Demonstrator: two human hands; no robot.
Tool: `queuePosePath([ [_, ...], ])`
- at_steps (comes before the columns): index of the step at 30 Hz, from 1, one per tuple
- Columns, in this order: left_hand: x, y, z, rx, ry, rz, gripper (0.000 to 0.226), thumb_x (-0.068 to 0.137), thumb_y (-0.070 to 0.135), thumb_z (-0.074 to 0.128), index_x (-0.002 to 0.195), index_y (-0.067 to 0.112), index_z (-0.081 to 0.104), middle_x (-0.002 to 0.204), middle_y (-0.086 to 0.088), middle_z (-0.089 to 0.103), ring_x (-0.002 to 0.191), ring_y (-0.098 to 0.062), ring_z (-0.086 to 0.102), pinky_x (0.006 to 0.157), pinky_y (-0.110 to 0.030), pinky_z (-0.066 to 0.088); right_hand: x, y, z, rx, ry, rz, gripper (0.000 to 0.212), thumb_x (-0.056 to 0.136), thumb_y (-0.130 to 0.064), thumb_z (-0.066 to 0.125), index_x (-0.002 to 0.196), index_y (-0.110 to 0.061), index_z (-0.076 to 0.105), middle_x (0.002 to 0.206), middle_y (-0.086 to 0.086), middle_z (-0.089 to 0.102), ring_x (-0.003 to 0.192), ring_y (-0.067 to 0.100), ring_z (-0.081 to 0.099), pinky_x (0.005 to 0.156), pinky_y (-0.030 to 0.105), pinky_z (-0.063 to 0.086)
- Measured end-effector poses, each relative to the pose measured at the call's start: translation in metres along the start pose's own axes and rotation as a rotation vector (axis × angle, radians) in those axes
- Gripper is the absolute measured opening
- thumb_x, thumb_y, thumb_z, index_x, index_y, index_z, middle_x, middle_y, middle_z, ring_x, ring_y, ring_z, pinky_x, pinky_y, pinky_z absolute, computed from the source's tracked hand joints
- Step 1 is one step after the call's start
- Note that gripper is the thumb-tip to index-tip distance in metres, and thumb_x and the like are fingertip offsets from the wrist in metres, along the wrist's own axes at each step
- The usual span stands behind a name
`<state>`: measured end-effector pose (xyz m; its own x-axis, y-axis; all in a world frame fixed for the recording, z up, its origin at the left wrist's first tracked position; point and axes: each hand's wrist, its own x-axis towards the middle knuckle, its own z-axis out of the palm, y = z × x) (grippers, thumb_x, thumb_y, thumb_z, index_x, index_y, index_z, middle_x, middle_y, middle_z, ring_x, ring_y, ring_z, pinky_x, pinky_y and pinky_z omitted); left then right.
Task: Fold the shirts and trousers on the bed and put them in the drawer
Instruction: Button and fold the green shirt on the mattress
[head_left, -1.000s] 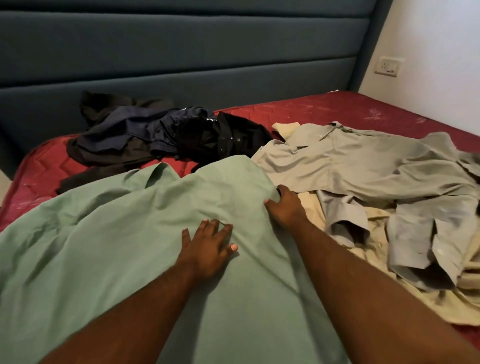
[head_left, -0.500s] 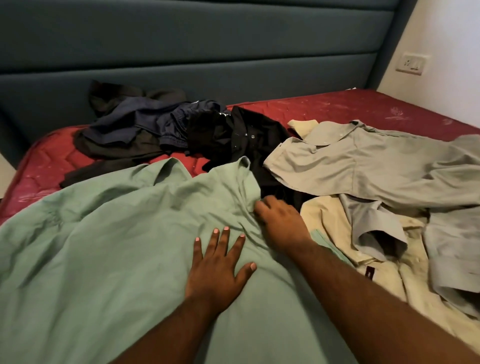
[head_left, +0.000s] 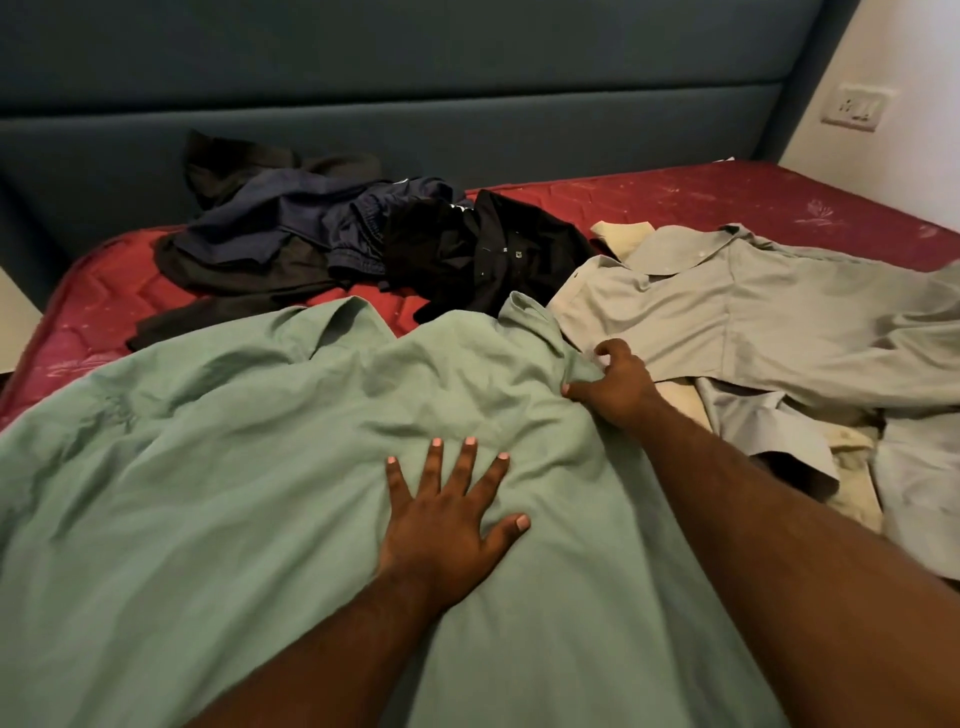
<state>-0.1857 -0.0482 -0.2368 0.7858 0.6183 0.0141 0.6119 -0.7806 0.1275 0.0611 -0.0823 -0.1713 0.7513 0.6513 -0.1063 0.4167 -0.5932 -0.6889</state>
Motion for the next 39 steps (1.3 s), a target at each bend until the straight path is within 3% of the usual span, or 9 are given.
queuePosePath([
  [6, 0.001, 0.0, -0.005, 0.001, -0.069, -0.001, 0.073, 0.084, 0.081, 0.005, 0.146, 0.05, -0.019, 0.162, 0.008, -0.016, 0.148, -0.024, -0.019, 0.11, -0.066, -0.013, -0.003, -0.01, -0.007, -0.253, 0.177, -0.019, 0.04, 0.084, -0.026, 0.067, 0.117, -0.011, 0.049, 0.121, 0.018, 0.049, 0.11, 0.04, 0.053, 0.088, 0.042, 0.045],
  [13, 0.003, 0.0, -0.002, -0.003, -0.078, -0.001, 0.074, 0.084, 0.082, 0.008, 0.147, 0.051, -0.015, 0.163, 0.008, -0.013, 0.148, -0.025, -0.017, 0.109, -0.067, -0.013, -0.006, -0.016, 0.012, -0.189, -0.13, 0.009, 0.038, 0.08, -0.037, 0.072, 0.103, -0.01, 0.06, 0.103, 0.014, 0.066, 0.094, 0.03, 0.062, 0.073, 0.032, 0.046],
  [18, 0.004, 0.0, 0.0, -0.026, -0.092, 0.001, 0.074, 0.084, 0.082, 0.007, 0.147, 0.051, -0.016, 0.162, 0.009, -0.015, 0.148, -0.024, -0.021, 0.109, -0.066, -0.015, -0.001, -0.006, 0.016, -0.301, 0.223, 0.097, 0.041, 0.098, -0.031, 0.048, 0.132, -0.009, 0.041, 0.135, 0.019, 0.048, 0.121, 0.043, 0.05, 0.098, 0.051, 0.039],
  [22, 0.003, -0.001, -0.004, -0.044, -0.136, -0.001, 0.077, 0.082, 0.084, 0.01, 0.148, 0.051, -0.012, 0.163, 0.009, -0.012, 0.148, -0.024, -0.019, 0.108, -0.066, -0.017, 0.008, -0.022, 0.011, -0.224, 0.057, 0.18, 0.069, 0.078, -0.037, 0.06, 0.137, -0.012, 0.036, 0.137, 0.015, 0.048, 0.124, 0.039, 0.047, 0.103, 0.053, 0.038],
  [25, 0.011, -0.008, -0.031, -0.236, -0.184, 0.052, 0.069, 0.082, 0.083, 0.018, 0.143, 0.053, 0.028, 0.157, 0.013, 0.028, 0.149, -0.023, 0.014, 0.114, -0.06, 0.006, 0.004, -0.054, -0.003, -0.513, 0.391, -0.085, 0.056, 0.079, -0.049, 0.059, 0.124, -0.015, 0.052, 0.123, 0.014, 0.057, 0.116, 0.038, 0.05, 0.096, 0.048, 0.037],
  [27, 0.025, -0.032, -0.061, -0.596, 0.026, -0.008, 0.053, 0.087, 0.069, 0.035, 0.108, 0.033, 0.067, 0.107, 0.008, 0.069, 0.113, -0.022, 0.06, 0.097, -0.043, 0.043, 0.002, -0.08, -0.003, -0.565, 0.592, -0.352, 0.04, 0.088, -0.043, 0.055, 0.115, -0.014, 0.06, 0.117, 0.014, 0.058, 0.11, 0.037, 0.051, 0.09, 0.045, 0.039],
  [30, 0.061, -0.111, -0.084, -0.538, 0.381, -0.102, 0.037, 0.087, 0.035, 0.049, 0.111, 0.016, 0.071, 0.102, -0.006, 0.071, 0.098, -0.026, 0.063, 0.09, -0.038, 0.049, 0.026, -0.101, 0.017, -0.367, 0.28, -0.512, 0.045, 0.09, -0.017, 0.054, 0.135, -0.019, 0.052, 0.139, 0.013, 0.045, 0.121, 0.037, 0.049, 0.096, 0.044, 0.043],
  [33, 0.076, -0.194, -0.098, -0.449, 0.11, -0.227, 0.039, 0.091, 0.011, 0.06, 0.129, 0.002, 0.058, 0.116, -0.018, 0.063, 0.104, -0.029, 0.06, 0.088, -0.027, 0.045, 0.045, -0.107, 0.039, -0.563, -0.078, -0.403, 0.06, 0.092, -0.02, 0.054, 0.147, -0.032, 0.034, 0.144, 0.015, 0.034, 0.122, 0.042, 0.049, 0.1, 0.048, 0.043],
  [39, 0.069, -0.257, -0.12, -0.336, -0.272, -0.344, 0.051, 0.071, 0.043, 0.084, 0.108, 0.011, 0.069, 0.105, -0.004, 0.07, 0.096, -0.02, 0.065, 0.087, -0.027, 0.05, 0.055, -0.097, 0.027, -0.386, 0.274, -0.229, 0.032, 0.085, -0.001, 0.052, 0.112, -0.008, 0.066, 0.121, 0.022, 0.053, 0.107, 0.044, 0.056, 0.095, 0.045, 0.046],
])
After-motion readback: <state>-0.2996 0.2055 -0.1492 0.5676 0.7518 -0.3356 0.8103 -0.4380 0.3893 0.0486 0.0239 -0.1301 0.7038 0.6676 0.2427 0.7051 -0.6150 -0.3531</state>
